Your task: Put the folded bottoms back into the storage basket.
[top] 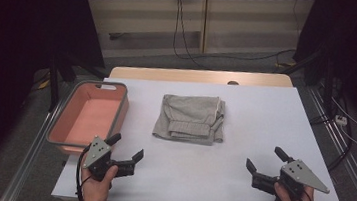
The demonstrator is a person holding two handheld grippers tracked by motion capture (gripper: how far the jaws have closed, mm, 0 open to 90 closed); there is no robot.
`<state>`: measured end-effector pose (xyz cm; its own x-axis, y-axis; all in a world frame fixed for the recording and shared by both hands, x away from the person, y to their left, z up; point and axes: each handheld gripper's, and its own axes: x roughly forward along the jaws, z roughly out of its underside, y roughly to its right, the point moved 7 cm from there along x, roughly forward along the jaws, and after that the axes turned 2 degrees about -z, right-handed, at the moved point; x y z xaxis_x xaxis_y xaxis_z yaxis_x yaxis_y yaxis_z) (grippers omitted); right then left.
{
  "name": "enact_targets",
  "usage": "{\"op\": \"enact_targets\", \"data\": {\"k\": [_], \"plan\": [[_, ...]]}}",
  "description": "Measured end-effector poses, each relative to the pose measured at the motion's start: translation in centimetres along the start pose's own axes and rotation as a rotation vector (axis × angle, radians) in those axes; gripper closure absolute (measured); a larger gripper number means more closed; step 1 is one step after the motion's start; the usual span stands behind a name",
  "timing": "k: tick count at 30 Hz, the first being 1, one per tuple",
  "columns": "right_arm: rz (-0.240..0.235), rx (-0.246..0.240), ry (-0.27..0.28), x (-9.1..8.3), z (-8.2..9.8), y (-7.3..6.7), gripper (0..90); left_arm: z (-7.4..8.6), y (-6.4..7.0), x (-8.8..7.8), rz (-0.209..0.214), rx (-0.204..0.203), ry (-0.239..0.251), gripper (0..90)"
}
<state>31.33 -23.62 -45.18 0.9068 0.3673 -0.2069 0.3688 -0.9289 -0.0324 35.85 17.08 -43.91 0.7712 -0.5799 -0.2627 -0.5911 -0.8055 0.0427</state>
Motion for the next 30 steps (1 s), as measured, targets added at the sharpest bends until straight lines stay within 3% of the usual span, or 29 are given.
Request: {"op": "enact_targets", "data": {"k": [12,14,17,24,25,30], "plan": [[-0.004,0.011,-0.001,-0.1,0.1,0.1,2.5,-0.4,0.6,0.3,0.010,0.002,-0.012,4.0],[-0.003,0.011,-0.002,-0.1,0.1,0.2,2.5,-0.5,0.8,0.4,0.038,-0.037,-0.016,3.8],[-0.004,0.010,-0.009,-0.1,0.2,0.1,2.5,-0.4,0.8,0.6,0.034,-0.034,-0.040,3.1],[0.003,0.006,-0.013,0.0,0.2,0.0,2.5,-1.3,1.8,1.2,0.089,-0.007,-0.073,3.3],[0.003,0.004,-0.017,0.0,0.2,0.0,2.5,-1.7,1.8,1.4,0.088,0.015,-0.083,3.3],[0.005,0.003,-0.017,0.1,0.2,0.1,2.5,-2.0,1.9,2.1,0.103,-0.001,-0.107,4.2]]}}
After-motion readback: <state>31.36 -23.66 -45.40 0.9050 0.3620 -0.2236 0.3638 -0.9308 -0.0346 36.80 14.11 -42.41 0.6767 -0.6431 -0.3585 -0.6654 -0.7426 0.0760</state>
